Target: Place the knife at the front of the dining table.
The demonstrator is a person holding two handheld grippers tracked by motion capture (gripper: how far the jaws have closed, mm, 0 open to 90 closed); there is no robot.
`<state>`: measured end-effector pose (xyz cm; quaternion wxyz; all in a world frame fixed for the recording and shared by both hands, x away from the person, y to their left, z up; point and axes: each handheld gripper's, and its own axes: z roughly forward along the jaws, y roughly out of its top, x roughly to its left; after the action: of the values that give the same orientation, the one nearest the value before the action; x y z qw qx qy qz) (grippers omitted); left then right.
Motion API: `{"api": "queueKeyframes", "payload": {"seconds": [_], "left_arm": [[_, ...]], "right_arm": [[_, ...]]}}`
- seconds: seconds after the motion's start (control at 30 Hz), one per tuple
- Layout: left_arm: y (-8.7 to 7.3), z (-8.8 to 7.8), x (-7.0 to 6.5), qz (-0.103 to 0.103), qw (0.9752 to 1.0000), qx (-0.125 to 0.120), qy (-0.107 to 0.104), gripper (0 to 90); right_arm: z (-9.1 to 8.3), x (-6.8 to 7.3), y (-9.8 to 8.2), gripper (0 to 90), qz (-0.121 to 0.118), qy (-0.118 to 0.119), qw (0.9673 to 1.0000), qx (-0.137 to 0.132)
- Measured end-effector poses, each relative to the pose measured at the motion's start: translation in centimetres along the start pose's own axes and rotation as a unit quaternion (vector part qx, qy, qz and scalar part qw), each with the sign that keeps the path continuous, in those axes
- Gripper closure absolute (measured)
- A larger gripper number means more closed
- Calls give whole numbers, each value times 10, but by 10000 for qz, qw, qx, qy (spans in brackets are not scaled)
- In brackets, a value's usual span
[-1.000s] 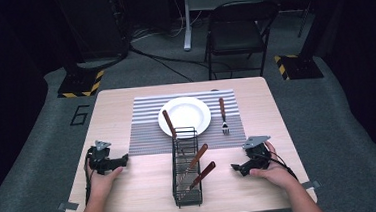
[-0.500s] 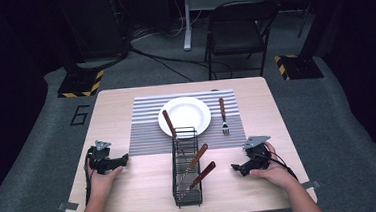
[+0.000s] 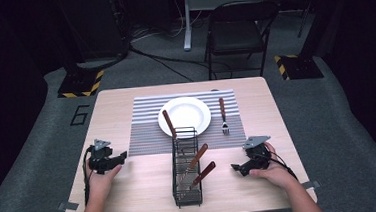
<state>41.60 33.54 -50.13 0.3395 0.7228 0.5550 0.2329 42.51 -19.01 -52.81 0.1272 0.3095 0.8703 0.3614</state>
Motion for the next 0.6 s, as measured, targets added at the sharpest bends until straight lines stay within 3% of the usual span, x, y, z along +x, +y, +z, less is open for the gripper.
{"api": "queueKeyframes", "payload": {"seconds": [0.07, 0.4, 0.5, 0.6], "left_arm": [[2, -4, -4, 56, 10000, -19, -7, 371], [15, -21, -15, -76, 9996, -141, -236, 407], [23, -30, -23, -125, 9992, -145, -364, 462], [30, -36, -33, 22, 9988, -134, -471, 500]], "right_arm": [[0, 0, 0, 0, 1, 1, 10000, 0], [0, 0, 0, 0, -10, -1, 10000, 1], [0, 0, 0, 0, -10, -1, 10000, 1], [0, 0, 0, 0, -10, -1, 10000, -1]]}}
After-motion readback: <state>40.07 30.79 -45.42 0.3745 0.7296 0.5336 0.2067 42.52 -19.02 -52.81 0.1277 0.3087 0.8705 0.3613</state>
